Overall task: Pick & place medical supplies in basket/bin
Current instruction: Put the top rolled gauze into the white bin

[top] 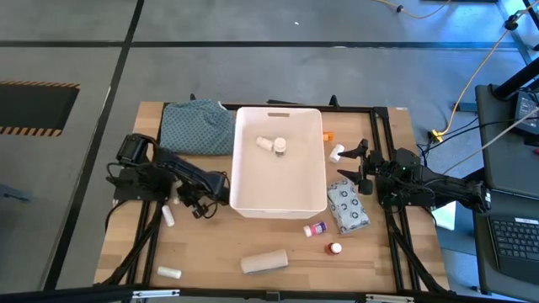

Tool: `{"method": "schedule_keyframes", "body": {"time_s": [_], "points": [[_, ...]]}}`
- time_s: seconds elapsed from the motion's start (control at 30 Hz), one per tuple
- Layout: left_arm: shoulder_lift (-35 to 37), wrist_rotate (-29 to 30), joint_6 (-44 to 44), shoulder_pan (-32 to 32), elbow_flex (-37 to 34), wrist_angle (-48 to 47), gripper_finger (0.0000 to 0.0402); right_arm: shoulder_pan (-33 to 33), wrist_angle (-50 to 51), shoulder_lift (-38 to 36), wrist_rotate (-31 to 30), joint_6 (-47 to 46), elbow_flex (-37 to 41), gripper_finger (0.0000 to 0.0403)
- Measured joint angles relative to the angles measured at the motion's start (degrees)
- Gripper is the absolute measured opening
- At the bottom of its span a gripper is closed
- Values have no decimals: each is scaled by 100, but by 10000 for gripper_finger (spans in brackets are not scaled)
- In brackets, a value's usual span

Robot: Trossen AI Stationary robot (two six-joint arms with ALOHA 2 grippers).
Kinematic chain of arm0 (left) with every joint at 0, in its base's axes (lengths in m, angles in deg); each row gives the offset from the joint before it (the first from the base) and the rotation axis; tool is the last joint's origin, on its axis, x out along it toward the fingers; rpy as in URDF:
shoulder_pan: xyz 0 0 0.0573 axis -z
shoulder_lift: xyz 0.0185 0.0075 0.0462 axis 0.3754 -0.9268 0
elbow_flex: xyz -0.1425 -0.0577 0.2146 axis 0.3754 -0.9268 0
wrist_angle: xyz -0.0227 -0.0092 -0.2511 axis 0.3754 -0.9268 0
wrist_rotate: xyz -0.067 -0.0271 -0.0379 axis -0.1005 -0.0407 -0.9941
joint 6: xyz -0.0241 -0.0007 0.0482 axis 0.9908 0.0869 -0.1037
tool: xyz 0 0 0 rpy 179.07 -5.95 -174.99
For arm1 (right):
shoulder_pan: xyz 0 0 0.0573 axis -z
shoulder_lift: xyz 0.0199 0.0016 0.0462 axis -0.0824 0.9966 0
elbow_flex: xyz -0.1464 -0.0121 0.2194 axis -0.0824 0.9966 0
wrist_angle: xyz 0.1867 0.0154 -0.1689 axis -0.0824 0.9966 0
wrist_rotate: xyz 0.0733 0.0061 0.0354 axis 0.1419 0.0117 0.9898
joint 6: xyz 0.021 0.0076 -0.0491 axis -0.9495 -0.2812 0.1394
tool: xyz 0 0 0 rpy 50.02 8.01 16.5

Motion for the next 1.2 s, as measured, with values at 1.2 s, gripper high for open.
{"method": "schedule_keyframes", "body": {"time_s": [1.2], "points": [[3345,3989,-429,-312,2820,2624,24,-1,4,131,0,23,0,299]]}}
